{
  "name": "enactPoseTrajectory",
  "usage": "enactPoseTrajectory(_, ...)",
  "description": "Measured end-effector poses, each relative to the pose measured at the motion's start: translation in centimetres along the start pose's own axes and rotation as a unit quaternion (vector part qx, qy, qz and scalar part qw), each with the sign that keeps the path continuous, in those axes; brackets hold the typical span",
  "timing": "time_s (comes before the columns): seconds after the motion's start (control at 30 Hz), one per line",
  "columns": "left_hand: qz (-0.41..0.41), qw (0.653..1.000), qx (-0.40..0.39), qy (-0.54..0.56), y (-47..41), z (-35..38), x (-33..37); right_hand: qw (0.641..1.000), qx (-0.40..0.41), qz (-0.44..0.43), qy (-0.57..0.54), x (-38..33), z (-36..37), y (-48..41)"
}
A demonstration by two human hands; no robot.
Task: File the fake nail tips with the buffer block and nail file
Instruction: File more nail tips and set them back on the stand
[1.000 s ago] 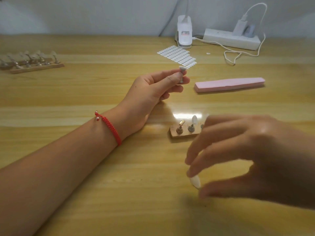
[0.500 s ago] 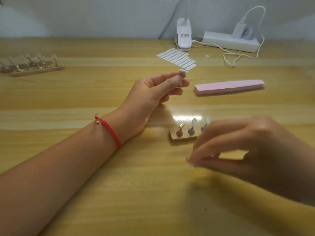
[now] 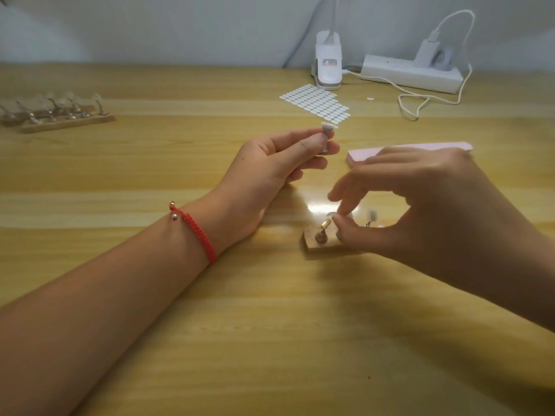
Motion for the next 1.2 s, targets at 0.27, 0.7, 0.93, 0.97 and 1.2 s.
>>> enactPoseTrajectory(0.27,0.003,1.000,-0.002,-0.002,0.0,0.1,0.1,0.999,0.001,-0.011,0.036,-0.6,0.5,0.0)
enactPoseTrajectory(0.7,0.002,1.000,-0.001,-0.007,0.1,0.0,0.0,0.997,0.001,-0.044,0.069,-1.2,0.8,0.1)
enactPoseTrajectory(0.93,0.000,1.000,0.000,-0.010,0.1,0.0,0.1,0.996,0.001,-0.067,0.063,-1.0,1.0,0.3)
enactPoseTrajectory(0.97,0.000,1.000,0.000,-0.010,0.1,0.0,0.1,0.996,0.000,-0.067,0.062,-0.9,1.0,0.3)
enactPoseTrajectory(1.2,0.003,1.000,-0.001,-0.011,0.0,0.0,0.0,0.984,-0.147,0.021,-0.098,0.6,2.2,-1.0)
Point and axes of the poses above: each hand's wrist, its own y-axis away from the middle knuckle, its own z-axis out of the palm, x = y × z, the point moved 8 cm from there along -y, towards the middle knuckle, and after that the axes turned 8 degrees about -x, right-handed, at the moved point
